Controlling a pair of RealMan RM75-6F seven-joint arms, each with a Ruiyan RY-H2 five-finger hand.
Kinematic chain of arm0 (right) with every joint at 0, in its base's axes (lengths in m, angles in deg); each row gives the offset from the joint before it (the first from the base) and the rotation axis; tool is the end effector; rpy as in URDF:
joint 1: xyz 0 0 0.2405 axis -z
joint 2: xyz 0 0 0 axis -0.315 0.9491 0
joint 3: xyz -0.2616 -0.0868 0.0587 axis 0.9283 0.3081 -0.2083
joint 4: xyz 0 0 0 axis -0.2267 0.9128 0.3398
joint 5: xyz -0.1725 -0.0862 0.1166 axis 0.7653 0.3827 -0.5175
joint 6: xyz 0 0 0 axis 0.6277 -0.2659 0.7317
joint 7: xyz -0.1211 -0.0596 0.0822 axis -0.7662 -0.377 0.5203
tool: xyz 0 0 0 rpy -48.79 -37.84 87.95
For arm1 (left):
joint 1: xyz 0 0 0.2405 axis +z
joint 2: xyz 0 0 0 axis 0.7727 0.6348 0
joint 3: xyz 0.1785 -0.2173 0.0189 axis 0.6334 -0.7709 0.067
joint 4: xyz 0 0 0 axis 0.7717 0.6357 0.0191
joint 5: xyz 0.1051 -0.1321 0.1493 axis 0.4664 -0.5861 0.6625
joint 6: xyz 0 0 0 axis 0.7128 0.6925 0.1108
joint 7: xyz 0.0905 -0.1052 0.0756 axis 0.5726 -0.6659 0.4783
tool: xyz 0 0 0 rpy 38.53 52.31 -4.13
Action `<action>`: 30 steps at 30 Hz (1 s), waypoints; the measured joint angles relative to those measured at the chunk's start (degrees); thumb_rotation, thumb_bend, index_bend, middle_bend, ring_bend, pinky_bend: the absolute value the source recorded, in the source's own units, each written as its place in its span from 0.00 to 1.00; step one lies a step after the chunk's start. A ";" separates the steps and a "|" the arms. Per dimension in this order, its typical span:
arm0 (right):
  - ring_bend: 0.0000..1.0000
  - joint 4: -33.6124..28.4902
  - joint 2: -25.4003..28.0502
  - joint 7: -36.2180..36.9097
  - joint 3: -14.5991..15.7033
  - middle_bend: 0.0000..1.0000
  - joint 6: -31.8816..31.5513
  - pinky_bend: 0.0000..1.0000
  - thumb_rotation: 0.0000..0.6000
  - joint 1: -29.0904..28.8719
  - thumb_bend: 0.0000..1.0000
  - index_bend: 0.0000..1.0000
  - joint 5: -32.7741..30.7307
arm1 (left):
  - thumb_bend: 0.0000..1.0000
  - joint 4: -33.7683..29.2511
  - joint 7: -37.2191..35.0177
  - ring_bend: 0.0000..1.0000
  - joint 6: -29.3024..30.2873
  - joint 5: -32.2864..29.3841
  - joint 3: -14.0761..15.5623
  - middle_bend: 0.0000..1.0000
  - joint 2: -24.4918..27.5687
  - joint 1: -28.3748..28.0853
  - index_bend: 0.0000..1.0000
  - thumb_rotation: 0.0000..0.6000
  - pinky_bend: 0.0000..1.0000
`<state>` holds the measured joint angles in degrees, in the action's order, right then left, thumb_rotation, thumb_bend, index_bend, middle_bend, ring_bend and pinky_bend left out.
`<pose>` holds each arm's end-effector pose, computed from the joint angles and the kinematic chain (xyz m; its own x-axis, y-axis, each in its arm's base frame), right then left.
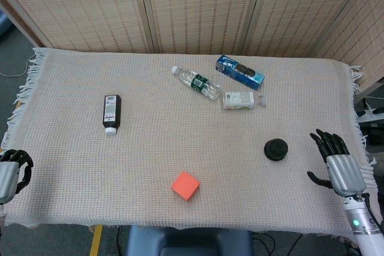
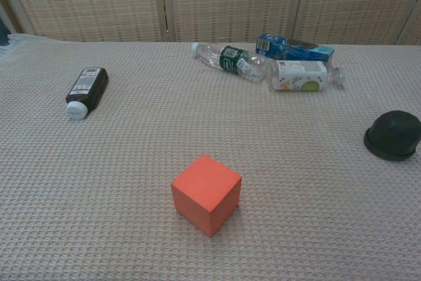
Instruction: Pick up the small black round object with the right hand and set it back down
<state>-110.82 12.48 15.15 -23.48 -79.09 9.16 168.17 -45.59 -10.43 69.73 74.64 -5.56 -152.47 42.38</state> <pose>-0.3354 -0.2252 0.1381 0.4071 -0.0636 0.9112 -0.9123 -0.0769 0.4023 -0.3679 0.2283 0.1654 0.6080 -0.0188 0.7937 0.7938 0.0320 -0.6074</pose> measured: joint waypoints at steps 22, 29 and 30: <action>0.00 0.54 -0.56 1.17 -1.60 0.00 11.59 0.05 1.00 -3.95 0.13 0.00 -7.77 | 0.56 -0.69 -1.62 0.30 2.36 0.87 -0.11 0.40 0.53 0.94 0.59 1.00 0.44; 0.00 2.79 -2.03 1.70 -4.28 0.00 27.83 0.09 1.00 -11.70 0.13 0.00 -17.50 | 0.56 -0.36 -2.96 0.30 2.68 1.17 -0.25 0.40 0.73 1.16 0.59 1.00 0.44; 0.00 3.24 -2.44 1.83 -4.66 0.00 29.48 0.10 1.00 -12.86 0.13 0.00 -18.61 | 0.56 -0.33 -3.05 0.30 2.47 1.03 -0.27 0.40 0.77 1.13 0.59 1.00 0.44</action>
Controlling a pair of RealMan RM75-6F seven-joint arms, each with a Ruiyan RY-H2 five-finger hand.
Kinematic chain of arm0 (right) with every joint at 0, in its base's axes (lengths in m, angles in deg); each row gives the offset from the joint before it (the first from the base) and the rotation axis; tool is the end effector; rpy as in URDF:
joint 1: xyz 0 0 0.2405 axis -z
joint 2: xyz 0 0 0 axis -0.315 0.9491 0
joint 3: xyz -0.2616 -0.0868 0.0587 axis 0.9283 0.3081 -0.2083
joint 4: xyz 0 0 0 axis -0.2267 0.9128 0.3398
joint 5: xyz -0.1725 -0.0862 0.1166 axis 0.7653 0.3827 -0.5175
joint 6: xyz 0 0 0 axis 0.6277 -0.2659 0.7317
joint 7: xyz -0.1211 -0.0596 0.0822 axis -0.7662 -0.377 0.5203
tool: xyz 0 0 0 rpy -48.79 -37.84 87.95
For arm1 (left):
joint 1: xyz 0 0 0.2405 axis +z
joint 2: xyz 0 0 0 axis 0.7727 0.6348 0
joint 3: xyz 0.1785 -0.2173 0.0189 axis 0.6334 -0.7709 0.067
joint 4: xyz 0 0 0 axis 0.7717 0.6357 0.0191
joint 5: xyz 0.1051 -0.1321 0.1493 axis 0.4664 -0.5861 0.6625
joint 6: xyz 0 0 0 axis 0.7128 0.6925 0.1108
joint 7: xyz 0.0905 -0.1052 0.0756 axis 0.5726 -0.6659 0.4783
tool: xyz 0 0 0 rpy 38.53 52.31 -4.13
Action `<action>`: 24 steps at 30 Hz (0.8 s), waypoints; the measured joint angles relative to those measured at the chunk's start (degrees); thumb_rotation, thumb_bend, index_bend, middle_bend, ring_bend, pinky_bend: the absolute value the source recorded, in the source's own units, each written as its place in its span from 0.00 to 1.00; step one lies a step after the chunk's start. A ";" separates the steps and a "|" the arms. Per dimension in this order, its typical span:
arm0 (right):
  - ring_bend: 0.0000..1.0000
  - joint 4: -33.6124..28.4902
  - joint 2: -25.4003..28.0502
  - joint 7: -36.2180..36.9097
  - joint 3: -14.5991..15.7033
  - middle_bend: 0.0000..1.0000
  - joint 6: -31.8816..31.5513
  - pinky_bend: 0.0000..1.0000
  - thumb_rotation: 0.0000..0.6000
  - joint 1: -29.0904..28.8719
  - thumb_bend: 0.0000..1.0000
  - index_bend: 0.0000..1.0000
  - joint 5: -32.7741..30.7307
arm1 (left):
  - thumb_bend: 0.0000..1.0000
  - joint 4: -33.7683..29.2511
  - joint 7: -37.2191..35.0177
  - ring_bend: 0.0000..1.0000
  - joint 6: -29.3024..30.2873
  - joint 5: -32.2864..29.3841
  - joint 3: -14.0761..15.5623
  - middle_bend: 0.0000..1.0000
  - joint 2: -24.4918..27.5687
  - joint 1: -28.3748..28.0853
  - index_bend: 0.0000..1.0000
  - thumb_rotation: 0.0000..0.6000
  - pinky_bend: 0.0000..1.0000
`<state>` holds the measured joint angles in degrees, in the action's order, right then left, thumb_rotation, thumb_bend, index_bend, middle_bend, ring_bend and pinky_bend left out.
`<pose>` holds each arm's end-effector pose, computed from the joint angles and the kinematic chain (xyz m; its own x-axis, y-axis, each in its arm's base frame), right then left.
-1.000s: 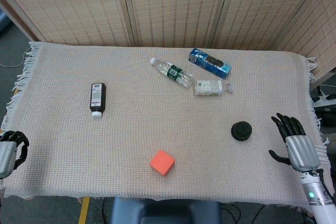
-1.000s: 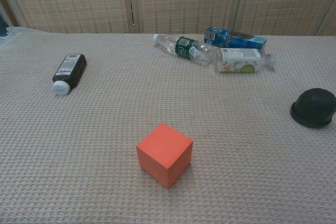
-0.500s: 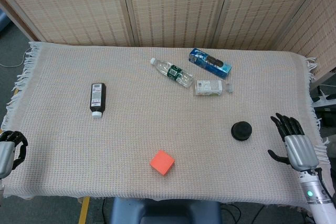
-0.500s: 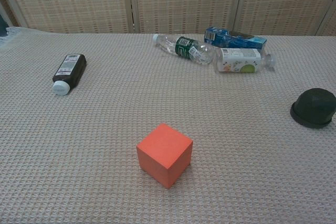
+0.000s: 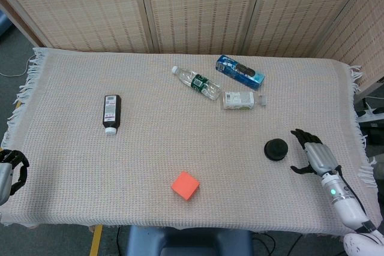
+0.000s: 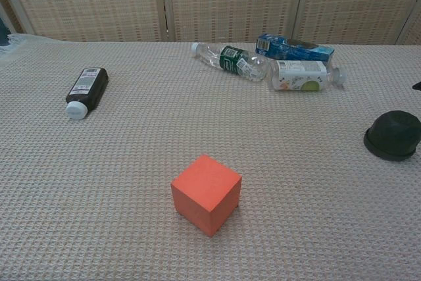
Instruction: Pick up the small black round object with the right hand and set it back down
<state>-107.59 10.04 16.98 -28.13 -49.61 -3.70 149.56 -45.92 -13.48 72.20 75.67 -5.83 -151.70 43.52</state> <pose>-0.3451 -0.3066 0.0867 0.2653 -0.3976 0.8784 -0.9492 0.0521 0.3103 -0.3659 0.2218 0.1752 0.5732 -0.0591 0.8173 0.8194 0.0343 -0.5722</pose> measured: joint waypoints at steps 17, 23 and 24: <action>0.00 6.72 -6.73 -1.63 -1.11 0.00 12.77 0.14 1.00 -9.64 0.13 0.03 -9.99 | 0.56 -0.14 -1.58 0.30 0.40 -0.31 -0.44 0.40 0.72 0.34 0.59 1.00 0.44; 0.07 8.12 -8.19 -3.09 -0.21 0.04 13.07 0.19 1.00 -10.83 0.13 0.09 -11.13 | 0.56 -0.21 -2.22 0.30 0.98 -0.32 -0.66 0.40 0.97 0.60 0.59 1.00 0.44; 0.08 8.33 -8.45 -3.38 -0.08 0.05 13.02 0.20 1.00 -10.96 0.13 0.10 -11.37 | 0.56 -0.19 -2.34 0.30 1.05 -0.36 -0.72 0.40 1.00 0.64 0.59 1.00 0.44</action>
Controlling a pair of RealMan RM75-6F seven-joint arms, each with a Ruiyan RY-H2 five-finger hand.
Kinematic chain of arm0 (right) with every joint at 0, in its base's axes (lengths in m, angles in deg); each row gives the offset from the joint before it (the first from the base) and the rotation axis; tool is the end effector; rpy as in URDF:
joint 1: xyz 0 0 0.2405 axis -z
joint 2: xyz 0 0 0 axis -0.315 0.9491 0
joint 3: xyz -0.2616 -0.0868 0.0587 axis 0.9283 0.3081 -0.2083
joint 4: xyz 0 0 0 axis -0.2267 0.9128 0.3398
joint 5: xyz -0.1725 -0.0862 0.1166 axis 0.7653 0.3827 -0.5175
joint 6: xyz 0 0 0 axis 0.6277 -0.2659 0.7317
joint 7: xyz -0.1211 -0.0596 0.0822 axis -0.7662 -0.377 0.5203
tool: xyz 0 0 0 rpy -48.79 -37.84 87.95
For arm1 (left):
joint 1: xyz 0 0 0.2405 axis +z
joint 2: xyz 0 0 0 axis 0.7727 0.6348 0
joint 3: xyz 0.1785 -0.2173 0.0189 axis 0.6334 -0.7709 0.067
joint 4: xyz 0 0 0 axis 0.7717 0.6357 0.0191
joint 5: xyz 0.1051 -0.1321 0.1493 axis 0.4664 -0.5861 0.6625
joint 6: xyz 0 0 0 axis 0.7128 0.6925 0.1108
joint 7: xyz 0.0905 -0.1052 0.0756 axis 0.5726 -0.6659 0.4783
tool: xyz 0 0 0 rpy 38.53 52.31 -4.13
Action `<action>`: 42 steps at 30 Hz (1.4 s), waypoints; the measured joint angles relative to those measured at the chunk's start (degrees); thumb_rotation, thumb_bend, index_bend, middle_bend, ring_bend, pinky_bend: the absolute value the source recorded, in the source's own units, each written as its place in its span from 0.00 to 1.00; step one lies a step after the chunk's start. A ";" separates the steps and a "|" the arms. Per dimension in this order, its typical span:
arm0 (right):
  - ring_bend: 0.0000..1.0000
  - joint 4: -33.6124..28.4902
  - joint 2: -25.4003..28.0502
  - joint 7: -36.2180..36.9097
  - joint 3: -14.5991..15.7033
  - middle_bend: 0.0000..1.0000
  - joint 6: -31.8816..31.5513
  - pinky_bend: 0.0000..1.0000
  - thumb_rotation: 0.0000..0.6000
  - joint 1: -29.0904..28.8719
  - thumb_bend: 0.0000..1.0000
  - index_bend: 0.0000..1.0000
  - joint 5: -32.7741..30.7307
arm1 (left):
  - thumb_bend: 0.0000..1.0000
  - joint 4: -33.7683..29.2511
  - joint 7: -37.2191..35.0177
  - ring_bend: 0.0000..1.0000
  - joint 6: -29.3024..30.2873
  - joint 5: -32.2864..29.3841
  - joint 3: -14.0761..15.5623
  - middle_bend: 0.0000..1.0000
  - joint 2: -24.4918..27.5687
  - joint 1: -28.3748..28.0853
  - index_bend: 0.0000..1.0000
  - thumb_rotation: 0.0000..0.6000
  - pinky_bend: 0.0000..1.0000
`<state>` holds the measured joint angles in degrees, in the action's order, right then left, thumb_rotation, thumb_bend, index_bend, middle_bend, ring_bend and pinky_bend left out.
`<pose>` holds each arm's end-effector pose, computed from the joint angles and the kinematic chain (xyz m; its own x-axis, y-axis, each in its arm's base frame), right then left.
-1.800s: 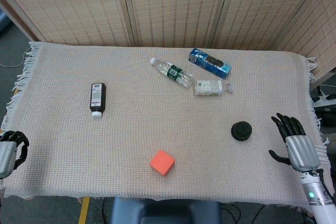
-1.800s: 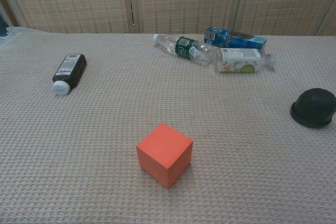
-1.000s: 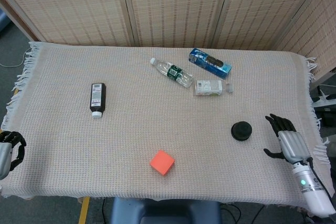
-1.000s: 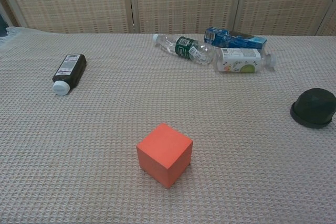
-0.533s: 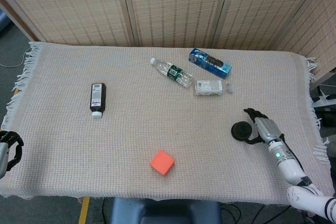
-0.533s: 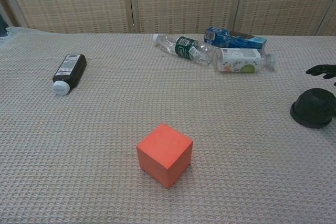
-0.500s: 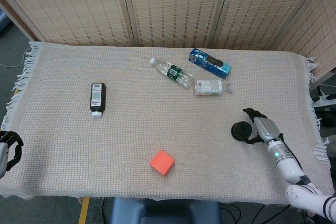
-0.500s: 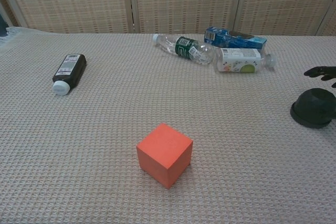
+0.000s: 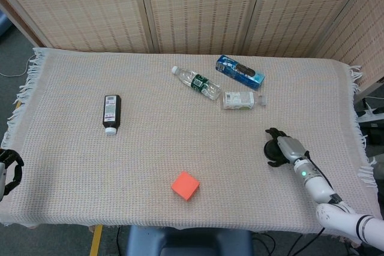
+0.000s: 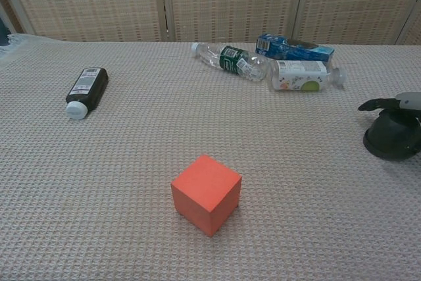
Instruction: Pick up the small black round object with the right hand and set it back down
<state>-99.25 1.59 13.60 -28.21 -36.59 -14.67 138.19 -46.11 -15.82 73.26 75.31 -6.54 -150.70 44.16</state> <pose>-0.3241 -0.3584 0.0239 0.2184 -0.5454 0.8092 -0.9551 0.0508 0.2920 -0.3669 0.2201 0.1865 0.5498 -0.0861 0.8308 0.8353 0.0505 -0.5475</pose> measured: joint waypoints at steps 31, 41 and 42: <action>0.36 -0.92 -1.71 -7.29 3.08 0.32 -6.06 0.38 1.00 -0.66 0.54 0.35 -2.77 | 0.56 -0.19 -0.51 0.30 0.54 -0.16 -0.39 0.40 0.30 0.39 0.59 1.00 0.44; 0.48 -0.11 -3.56 -6.64 2.52 0.41 -11.30 0.51 1.00 0.65 0.81 0.49 0.35 | 0.56 -0.19 -0.87 0.30 0.78 0.05 -0.42 0.40 0.39 0.50 0.59 1.00 0.44; 0.49 -0.17 -3.66 -6.11 2.35 0.42 -12.01 0.51 1.00 0.86 0.82 0.50 1.05 | 0.56 -0.19 -0.88 0.30 0.78 0.03 -0.43 0.40 0.40 0.50 0.59 1.00 0.44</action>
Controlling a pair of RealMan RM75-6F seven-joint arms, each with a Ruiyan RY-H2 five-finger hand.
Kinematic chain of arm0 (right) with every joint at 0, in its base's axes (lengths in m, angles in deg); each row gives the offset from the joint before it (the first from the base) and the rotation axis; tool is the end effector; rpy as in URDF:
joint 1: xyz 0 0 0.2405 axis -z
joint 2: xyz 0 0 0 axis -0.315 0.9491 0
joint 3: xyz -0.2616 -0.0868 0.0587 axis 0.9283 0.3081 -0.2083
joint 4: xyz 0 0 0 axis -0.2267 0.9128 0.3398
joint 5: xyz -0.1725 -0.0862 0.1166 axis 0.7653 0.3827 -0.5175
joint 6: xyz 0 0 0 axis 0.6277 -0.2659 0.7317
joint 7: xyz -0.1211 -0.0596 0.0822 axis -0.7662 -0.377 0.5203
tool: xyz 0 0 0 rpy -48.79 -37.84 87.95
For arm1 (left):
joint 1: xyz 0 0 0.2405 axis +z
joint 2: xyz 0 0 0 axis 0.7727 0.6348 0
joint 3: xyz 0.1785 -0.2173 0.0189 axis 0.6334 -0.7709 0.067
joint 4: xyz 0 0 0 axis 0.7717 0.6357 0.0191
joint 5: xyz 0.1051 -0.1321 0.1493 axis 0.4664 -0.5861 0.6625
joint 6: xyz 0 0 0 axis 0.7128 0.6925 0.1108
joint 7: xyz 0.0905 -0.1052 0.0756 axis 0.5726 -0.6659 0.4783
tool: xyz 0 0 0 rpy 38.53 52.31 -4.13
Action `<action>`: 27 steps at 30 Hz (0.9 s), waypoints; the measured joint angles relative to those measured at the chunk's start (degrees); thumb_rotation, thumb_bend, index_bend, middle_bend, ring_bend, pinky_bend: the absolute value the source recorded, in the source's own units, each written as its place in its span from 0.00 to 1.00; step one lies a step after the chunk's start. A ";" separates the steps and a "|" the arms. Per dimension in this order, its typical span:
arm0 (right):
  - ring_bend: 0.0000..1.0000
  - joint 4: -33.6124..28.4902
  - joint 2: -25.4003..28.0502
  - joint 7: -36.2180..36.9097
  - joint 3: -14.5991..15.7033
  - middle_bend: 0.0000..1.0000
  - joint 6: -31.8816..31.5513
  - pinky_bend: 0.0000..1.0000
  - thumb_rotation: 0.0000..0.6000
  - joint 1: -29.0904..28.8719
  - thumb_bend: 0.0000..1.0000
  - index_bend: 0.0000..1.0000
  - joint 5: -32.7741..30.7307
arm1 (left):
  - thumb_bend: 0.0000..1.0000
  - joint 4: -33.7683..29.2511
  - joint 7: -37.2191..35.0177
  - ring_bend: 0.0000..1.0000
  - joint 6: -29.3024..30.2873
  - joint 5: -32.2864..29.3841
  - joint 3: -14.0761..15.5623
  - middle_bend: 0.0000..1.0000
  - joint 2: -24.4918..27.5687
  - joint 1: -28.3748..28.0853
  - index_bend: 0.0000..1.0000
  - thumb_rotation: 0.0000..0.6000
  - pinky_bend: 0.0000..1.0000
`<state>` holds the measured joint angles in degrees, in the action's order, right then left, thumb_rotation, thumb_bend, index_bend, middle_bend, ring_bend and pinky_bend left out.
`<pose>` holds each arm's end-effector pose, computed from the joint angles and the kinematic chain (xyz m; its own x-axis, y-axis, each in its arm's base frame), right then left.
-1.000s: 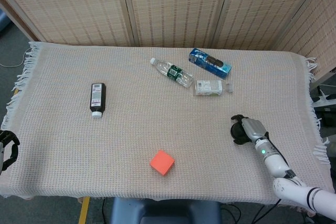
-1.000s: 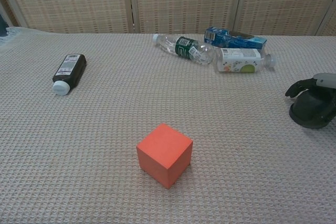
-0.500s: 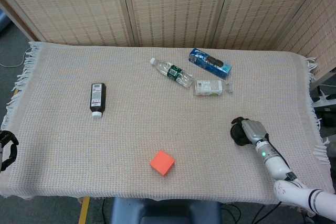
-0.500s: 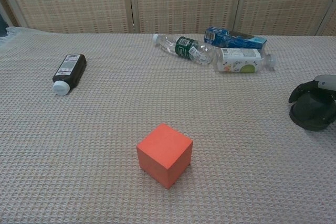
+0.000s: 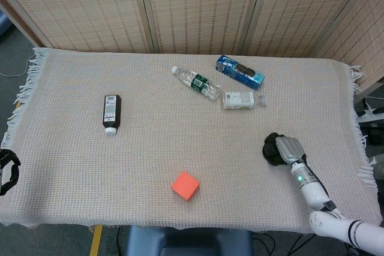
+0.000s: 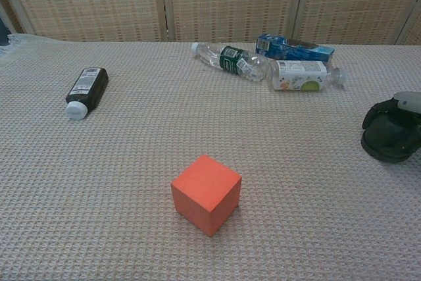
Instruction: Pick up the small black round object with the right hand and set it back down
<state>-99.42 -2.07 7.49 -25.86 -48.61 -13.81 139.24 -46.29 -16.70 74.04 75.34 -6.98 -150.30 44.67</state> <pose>-0.3159 -0.3516 0.0165 0.3287 -0.4289 0.8414 -0.9324 -0.0057 0.3614 -0.3667 0.2182 0.1918 0.5400 -0.1036 0.8353 0.8416 0.0574 -0.5370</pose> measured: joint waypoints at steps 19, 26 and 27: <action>0.49 4.93 -2.96 26.00 -4.27 0.43 -19.89 0.51 1.00 4.96 0.82 0.52 21.39 | 0.56 -0.23 0.12 0.30 0.10 -0.10 -0.09 0.40 0.10 0.13 0.59 1.00 0.44; 0.50 0.11 1.69 15.73 -3.41 0.44 -10.80 0.51 1.00 3.62 0.82 0.53 14.14 | 0.56 -0.45 0.74 0.30 0.11 -0.42 -0.19 0.40 0.17 0.20 0.59 1.00 0.44; 0.50 -1.03 2.44 12.94 -3.36 0.44 -9.75 0.51 1.00 3.33 0.82 0.53 12.18 | 0.56 -0.52 0.86 0.30 0.08 -0.50 -0.20 0.40 0.21 0.21 0.59 1.00 0.44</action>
<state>-100.45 0.36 20.43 -29.22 -58.36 -10.48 151.42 -46.82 -15.84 74.11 74.84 -7.18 -150.09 44.88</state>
